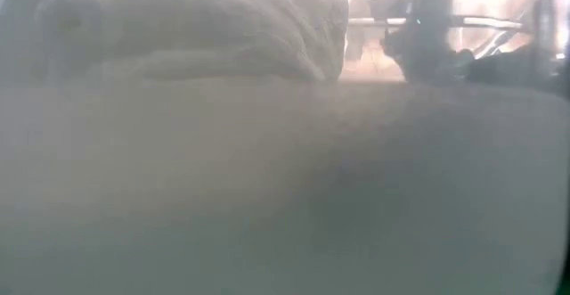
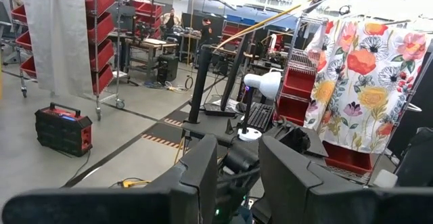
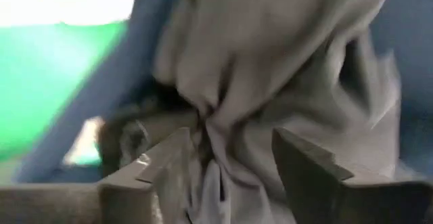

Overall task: Sort clothes
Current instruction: Put the black short pants into the blue laundry organizer

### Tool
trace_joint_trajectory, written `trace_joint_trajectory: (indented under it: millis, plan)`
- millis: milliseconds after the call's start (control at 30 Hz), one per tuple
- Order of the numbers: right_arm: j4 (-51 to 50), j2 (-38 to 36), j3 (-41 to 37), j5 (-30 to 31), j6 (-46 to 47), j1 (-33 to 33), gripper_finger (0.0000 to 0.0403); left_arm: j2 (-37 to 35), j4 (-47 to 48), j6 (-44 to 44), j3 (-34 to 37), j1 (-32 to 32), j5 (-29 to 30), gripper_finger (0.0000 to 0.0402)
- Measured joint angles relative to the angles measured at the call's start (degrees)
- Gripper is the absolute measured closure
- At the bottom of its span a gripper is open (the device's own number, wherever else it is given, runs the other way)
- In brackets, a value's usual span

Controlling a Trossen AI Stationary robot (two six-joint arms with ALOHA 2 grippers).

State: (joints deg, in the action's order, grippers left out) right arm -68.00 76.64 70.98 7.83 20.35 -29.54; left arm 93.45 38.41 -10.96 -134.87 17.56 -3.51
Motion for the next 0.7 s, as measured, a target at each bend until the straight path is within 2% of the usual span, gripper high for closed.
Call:
trace_joint_trajectory:
  millis: [200, 367, 467, 567, 700]
  plan:
    - [7.03, 0.68, 6.88, 1.20, -6.04, 0.13, 0.0155, 0.00, 0.00, -0.01, 0.00, 0.00, 0.00, 0.0312]
    - [17.17, 2.92, 7.08, -0.27, -18.44, 0.13, 0.0127, -0.01, 0.01, 0.00, 0.00, 0.00, 0.00, 0.0312]
    - [19.28, 5.48, 6.61, 0.73, -24.20, 0.02, 0.0117, -0.01, 0.02, 0.00, 0.00, 0.00, -0.02, 0.0312]
    - [20.38, 8.31, 6.58, 5.33, -26.36, -0.04, 0.0109, 0.00, 0.08, 0.00, 0.00, 0.00, -0.02, 0.0312]
    - [20.38, 12.27, 6.62, 6.40, -25.56, -0.54, 0.0100, 0.00, 0.70, 0.00, 0.00, 0.00, -0.02, 0.0312]
